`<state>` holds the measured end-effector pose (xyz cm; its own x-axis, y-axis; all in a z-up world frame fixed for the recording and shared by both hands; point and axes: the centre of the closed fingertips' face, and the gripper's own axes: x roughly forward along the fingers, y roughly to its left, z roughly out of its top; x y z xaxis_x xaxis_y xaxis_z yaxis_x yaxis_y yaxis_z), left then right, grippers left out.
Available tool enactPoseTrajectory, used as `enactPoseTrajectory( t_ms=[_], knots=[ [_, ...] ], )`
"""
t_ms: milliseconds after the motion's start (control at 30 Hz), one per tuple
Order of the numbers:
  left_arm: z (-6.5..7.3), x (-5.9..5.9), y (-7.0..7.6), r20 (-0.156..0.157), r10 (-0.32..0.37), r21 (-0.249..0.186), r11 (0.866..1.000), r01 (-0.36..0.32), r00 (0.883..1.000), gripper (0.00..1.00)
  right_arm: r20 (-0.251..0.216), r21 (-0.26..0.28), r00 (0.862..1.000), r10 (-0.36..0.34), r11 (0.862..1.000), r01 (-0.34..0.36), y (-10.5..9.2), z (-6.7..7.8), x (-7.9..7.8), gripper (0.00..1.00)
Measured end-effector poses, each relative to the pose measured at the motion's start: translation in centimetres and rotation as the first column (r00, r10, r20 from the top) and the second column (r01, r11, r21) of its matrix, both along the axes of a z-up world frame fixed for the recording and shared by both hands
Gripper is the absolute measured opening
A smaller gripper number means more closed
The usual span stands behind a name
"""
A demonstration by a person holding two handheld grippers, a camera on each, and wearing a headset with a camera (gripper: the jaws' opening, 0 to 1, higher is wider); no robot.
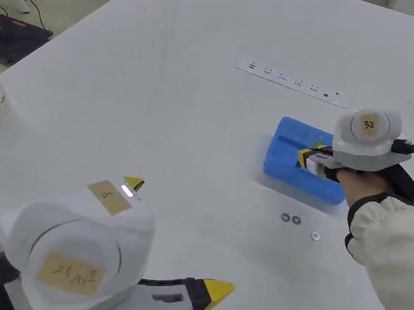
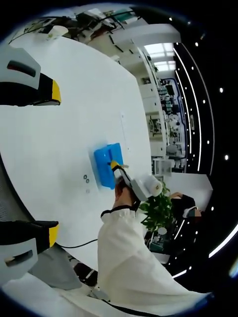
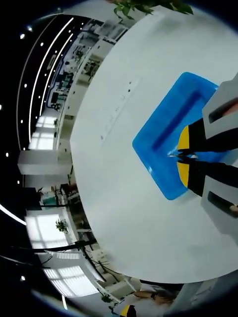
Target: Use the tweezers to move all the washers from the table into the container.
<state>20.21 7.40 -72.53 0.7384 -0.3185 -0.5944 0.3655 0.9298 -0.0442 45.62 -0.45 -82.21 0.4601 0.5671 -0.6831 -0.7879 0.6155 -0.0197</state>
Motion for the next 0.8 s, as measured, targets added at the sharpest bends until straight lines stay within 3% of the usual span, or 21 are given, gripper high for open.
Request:
enactPoseTrajectory(
  t_ms=[367, 533, 700, 800],
  knots=[
    [-0.1, -0.1, -0.4, -0.004, -0.017, 0.01, 1.0, 0.017, 1.0, 0.99, -0.011, 0.018, 1.0, -0.028, 0.999, 0.029, -0.1, 0.2, 0.2, 0.03],
    [0.2, 0.0, -0.5, 0.005, -0.021, 0.012, 1.0, 0.021, 1.0, 0.99, -0.004, 0.044, 0.999, -0.043, 0.998, 0.043, -0.5, 1.1, 0.4, 0.03],
    [0.4, -0.1, -0.6, 0.011, -0.022, 0.01, 1.0, 0.022, 1.0, 0.99, 0.042, 0.07, 0.999, -0.034, 0.997, 0.031, -0.9, 3.2, 0.1, 0.03],
    [0.4, -0.1, -0.7, 0.012, -0.026, 0.012, 1.0, 0.025, 1.0, 0.99, 0.065, 0.112, 0.998, -0.026, 0.994, 0.019, -1.1, 5.1, -0.7, 0.03]
  ],
)
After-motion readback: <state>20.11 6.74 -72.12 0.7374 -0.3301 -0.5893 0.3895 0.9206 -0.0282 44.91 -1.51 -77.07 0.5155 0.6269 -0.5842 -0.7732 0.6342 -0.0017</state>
